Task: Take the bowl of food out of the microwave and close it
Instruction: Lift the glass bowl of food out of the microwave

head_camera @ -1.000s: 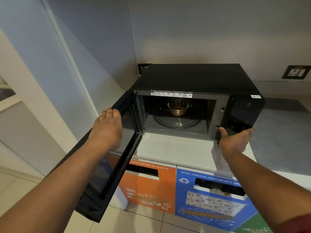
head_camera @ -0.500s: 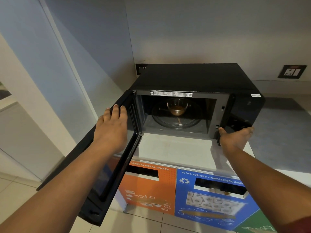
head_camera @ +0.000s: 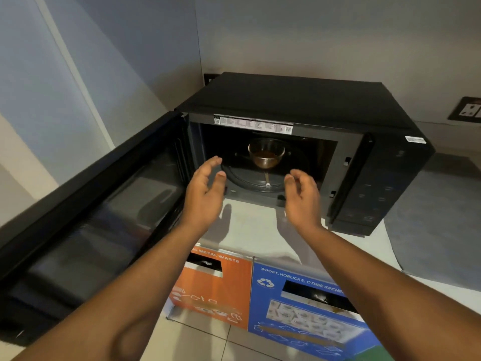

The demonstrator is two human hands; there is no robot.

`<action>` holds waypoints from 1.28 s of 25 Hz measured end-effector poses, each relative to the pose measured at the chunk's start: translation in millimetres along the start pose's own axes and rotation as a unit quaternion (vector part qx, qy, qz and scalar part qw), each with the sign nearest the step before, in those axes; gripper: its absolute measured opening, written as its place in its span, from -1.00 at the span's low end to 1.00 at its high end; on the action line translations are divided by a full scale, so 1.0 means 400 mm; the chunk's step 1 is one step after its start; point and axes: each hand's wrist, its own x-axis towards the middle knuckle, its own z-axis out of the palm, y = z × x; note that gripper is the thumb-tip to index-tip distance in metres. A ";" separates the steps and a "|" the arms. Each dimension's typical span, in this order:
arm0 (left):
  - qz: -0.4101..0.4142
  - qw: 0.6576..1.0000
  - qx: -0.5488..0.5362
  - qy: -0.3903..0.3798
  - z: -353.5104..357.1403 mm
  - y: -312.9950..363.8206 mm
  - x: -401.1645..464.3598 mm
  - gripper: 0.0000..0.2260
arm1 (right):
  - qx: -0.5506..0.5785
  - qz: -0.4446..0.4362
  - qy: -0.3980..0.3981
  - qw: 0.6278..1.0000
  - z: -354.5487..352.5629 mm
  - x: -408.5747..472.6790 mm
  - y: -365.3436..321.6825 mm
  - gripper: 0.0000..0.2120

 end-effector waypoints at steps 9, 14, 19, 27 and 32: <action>-0.140 0.935 -0.320 0.062 0.232 -0.204 0.296 -0.74 | 0.211 0.127 0.061 0.967 0.147 0.226 0.088 -0.69; -0.139 0.922 -0.351 0.082 0.331 -0.298 0.440 -0.81 | 0.256 0.150 0.067 0.952 0.204 0.327 0.144 -0.69; -0.133 0.914 -0.380 0.053 0.385 -0.287 0.490 -0.85 | 0.293 0.129 0.057 0.946 0.234 0.395 0.183 -0.77; -0.147 0.906 -0.397 0.026 0.423 -0.294 0.525 -0.83 | 0.296 0.131 0.092 0.942 0.273 0.455 0.194 -0.68; -0.152 0.908 -0.390 0.024 0.415 -0.274 0.498 -0.78 | 0.295 0.130 0.050 0.945 0.267 0.429 0.182 -0.76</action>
